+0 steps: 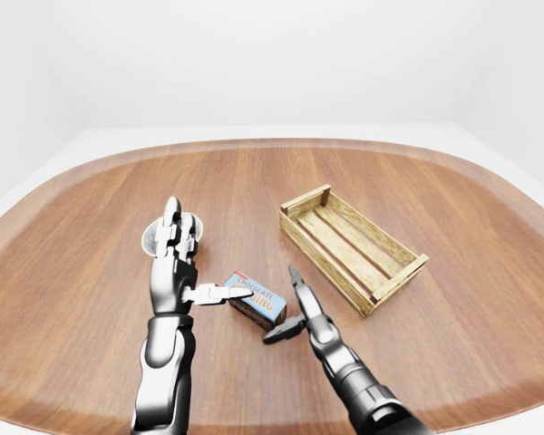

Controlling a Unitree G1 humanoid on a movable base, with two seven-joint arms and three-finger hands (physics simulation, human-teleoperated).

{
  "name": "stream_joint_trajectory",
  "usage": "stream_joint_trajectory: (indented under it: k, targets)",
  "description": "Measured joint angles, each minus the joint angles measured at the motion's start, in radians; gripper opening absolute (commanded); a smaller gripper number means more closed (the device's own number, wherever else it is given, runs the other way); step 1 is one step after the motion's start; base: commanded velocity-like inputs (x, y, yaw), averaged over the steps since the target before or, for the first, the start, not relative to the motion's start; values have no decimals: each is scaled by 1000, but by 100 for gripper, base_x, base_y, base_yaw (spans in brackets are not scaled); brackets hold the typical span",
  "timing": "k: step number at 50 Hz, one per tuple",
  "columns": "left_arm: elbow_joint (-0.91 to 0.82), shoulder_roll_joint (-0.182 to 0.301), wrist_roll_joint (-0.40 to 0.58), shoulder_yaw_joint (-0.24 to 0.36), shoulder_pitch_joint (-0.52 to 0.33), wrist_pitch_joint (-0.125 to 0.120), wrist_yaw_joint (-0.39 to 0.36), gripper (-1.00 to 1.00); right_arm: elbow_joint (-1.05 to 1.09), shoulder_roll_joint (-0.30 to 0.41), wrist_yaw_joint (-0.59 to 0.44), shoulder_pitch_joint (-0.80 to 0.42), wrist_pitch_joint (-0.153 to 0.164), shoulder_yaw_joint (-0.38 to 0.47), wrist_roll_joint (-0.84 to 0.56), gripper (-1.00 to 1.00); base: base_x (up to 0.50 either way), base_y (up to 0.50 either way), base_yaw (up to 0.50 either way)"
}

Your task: Pick up the chocolate pudding and put it in the tray.

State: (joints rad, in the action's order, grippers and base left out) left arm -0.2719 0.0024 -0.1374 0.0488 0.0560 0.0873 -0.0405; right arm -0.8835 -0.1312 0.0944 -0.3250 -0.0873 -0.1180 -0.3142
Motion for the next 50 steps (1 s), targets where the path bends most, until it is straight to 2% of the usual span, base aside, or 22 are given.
stream_joint_trajectory:
  k: [10,11,13,27,44,50]
  targets:
    - [0,0,0,0,0,0,0,100,-69,-10,3,-29,0,0,-24,100,0,0,0]
    - [0,0,0,0,0,0,0,100,-83,-11,4,-33,0,0,-28,79,0,0,0]
    - [0,0,0,0,0,0,0,100,-110,-12,7,-40,0,0,-36,-100,0,0,0]
    - [0,0,0,0,0,0,0,100,-177,-19,-11,-71,0,25,-88,-100,0,0,0]
    - [0,0,0,0,0,0,0,100,-187,-18,-23,-79,0,27,-51,-100,0,0,0]
    - [0,0,0,0,0,0,0,100,-155,-10,4,-64,0,21,-52,-100,0,0,0]
